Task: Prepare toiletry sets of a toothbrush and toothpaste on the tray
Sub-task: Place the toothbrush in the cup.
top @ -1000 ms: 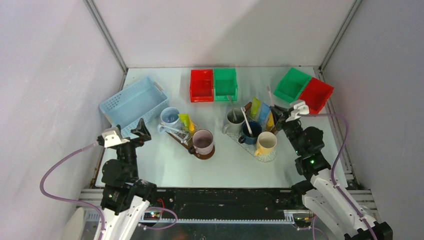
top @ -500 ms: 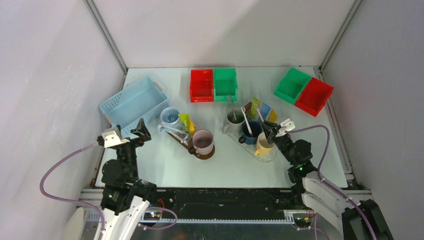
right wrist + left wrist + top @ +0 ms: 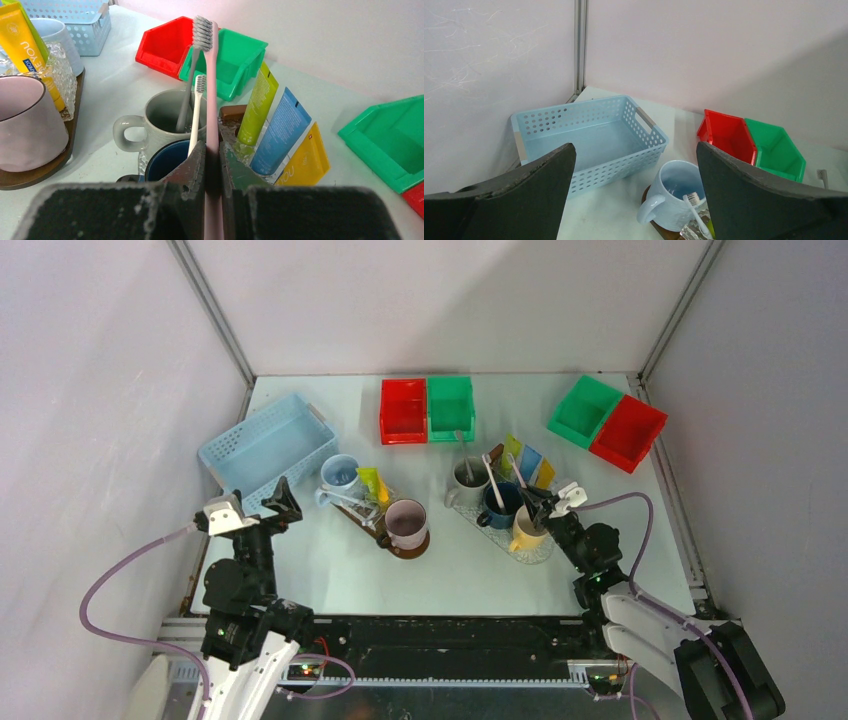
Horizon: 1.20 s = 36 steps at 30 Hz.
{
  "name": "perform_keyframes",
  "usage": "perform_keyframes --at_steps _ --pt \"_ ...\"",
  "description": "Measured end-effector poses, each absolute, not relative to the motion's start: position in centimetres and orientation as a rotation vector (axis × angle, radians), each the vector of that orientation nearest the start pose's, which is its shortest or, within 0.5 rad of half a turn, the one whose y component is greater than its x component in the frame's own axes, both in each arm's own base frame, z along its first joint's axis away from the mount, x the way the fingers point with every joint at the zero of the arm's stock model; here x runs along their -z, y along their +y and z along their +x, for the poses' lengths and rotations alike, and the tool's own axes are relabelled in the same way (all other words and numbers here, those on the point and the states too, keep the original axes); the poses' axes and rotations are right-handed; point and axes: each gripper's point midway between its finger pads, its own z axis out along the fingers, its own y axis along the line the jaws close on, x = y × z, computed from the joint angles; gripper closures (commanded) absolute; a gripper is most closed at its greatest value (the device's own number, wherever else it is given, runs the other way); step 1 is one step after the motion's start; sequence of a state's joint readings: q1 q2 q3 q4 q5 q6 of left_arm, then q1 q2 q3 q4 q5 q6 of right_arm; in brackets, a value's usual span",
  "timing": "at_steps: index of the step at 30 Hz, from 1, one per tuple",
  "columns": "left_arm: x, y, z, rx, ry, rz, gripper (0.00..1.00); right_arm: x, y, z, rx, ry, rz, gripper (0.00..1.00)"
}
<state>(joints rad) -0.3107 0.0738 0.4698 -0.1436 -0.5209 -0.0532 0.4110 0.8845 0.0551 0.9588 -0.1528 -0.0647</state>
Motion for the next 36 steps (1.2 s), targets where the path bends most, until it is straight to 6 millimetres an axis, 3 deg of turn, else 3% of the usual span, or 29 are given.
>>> perform_keyframes --at_steps 26,33,36 --pt "-29.9 2.3 20.7 -0.037 1.325 -0.272 0.02 -17.5 14.6 27.5 -0.365 1.348 -0.494 0.74" --pt "-29.9 2.3 20.7 -0.037 1.325 -0.272 0.02 -19.4 14.1 27.0 -0.358 1.295 -0.467 0.54" --pt "-29.9 2.3 20.7 -0.037 1.326 -0.272 0.02 -21.1 13.3 26.7 -0.346 1.269 -0.419 0.40"
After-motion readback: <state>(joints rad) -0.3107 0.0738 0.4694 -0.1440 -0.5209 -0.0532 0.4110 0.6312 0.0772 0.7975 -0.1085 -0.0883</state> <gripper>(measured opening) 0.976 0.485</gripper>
